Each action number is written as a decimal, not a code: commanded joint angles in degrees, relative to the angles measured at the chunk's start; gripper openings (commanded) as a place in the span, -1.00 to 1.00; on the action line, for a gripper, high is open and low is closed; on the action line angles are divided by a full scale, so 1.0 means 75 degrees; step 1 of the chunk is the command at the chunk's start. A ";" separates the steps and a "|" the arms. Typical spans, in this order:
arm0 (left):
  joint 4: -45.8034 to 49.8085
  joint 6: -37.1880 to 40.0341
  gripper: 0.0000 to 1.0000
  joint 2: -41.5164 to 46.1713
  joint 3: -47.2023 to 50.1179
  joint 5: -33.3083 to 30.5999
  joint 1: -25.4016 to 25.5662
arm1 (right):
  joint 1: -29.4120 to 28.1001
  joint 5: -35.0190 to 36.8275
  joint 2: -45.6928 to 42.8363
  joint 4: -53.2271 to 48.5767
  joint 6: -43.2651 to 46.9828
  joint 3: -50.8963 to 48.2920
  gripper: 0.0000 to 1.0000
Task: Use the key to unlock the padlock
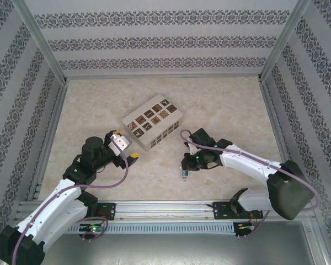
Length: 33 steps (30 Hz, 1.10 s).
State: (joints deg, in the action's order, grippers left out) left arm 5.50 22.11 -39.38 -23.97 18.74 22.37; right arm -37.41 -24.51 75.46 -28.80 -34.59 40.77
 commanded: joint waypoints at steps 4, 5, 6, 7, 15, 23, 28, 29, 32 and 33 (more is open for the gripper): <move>-0.0238 0.0284 0.99 -0.0018 0.0102 -0.0205 -0.0057 | -0.0211 -0.0268 0.0542 -0.0133 -0.0088 0.0536 -1.00; -0.0229 0.0287 0.99 -0.0012 0.0102 -0.0221 -0.0057 | -0.0225 -0.0282 0.0627 -0.0124 -0.0086 0.0583 -1.00; -0.0229 0.0298 0.99 -0.0009 0.0102 -0.0215 -0.0059 | -0.0236 -0.0291 0.0691 -0.0122 -0.0076 0.0638 -1.00; -0.0235 0.0299 0.99 0.0000 0.0102 -0.0207 -0.0057 | -0.0248 -0.0303 0.0785 -0.0121 -0.0065 0.0673 -1.00; -0.0290 0.0307 0.99 -0.0011 0.0143 -0.0141 -0.0057 | -0.0379 -0.0180 0.1292 0.0113 -0.0051 0.0927 -1.00; -0.0283 0.0405 0.99 0.0001 0.0160 -0.0189 -0.0056 | -0.0418 -0.0200 0.1775 0.0475 -0.0123 0.0991 -1.00; -0.0300 0.0421 0.99 0.0024 0.0171 -0.0166 -0.0063 | -0.0430 -0.0165 0.2035 0.0544 -0.0100 0.1056 -1.00; -0.0304 0.0447 0.99 0.0023 0.0172 -0.0187 -0.0057 | -0.0426 -0.0143 0.2083 0.0555 -0.0099 0.1056 -1.00; -0.0323 0.0445 0.99 0.0023 0.0183 -0.0198 -0.0065 | -0.0439 -0.0113 0.2204 0.0627 -0.0110 0.1033 -1.00; -0.0330 0.0459 0.99 0.0023 0.0184 -0.0195 -0.0062 | -0.0457 -0.0113 0.2241 0.0652 -0.0111 0.1023 -0.98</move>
State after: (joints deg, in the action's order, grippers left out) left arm 5.43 24.05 -39.70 -23.20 17.50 22.37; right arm -40.03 -25.78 91.29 -24.75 -34.76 47.27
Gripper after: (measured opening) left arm 0.993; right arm 0.048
